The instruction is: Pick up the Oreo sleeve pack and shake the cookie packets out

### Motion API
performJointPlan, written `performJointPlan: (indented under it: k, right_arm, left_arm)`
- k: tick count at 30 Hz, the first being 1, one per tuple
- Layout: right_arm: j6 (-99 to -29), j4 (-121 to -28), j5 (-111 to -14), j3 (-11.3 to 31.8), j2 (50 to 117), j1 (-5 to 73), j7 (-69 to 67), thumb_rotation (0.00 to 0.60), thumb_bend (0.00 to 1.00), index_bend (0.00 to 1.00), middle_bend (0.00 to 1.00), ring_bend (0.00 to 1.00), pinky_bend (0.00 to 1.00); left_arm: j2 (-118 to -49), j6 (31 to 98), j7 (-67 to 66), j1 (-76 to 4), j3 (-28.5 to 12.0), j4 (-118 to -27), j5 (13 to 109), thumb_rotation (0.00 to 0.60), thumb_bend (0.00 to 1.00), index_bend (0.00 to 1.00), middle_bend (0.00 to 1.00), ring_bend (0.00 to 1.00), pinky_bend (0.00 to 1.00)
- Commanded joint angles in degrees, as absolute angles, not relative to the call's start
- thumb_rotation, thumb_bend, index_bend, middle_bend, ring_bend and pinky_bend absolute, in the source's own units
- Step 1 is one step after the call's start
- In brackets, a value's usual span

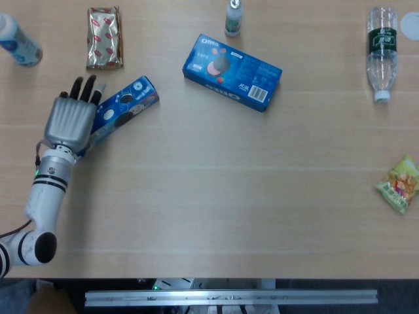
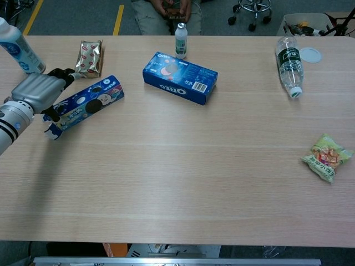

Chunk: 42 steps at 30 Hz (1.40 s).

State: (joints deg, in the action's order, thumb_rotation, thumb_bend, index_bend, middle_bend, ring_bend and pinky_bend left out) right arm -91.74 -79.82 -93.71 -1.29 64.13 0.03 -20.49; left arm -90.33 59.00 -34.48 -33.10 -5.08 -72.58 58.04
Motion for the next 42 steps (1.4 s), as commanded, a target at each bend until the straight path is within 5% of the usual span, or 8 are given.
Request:
performJointPlan:
  k: [1, 14, 35, 42]
  right_arm:
    - [-91.88, -79.83, -93.79, -1.27, 64.11, -0.02, -20.52, 0.6, 0.3, 0.73, 0.68, 0.71, 0.72]
    - [-91.84, -78.79, -93.88, -1.38, 64.55, -0.18, -21.57, 0.6, 0.3, 0.73, 0.68, 0.71, 0.72]
    - [-92.41, -76.75, -92.8, -1.24, 64.44, -1.29, -24.01, 0.6, 0.3, 0.73, 0.68, 0.71, 0.72]
    - [-92.28, -76.61, -92.88, -1.14, 64.56, -1.22, -24.1, 0.6, 0.3, 0.73, 0.68, 0.71, 0.72]
  left_arm:
    - [-90.09, 58.29, -35.95, -33.63, -6.06, -71.61, 55.9, 0.6, 0.15, 0.0, 0.0, 0.05, 0.33]
    - [-87.8, 54.86, -38.39, -37.95, -8.96, -84.55, 48.12, 0.6, 0.15, 0.0, 0.0, 0.05, 0.3]
    - [-98.61, 54.92, -47.04, -46.94, -11.04, -70.33, 36.47, 0.6, 0.15, 0.0, 0.0, 0.05, 0.3]
    - [-100.78, 53.17, -45.22, -47.58, -10.42, -64.33, 37.75, 0.6, 0.15, 0.14, 0.13, 0.13, 0.3]
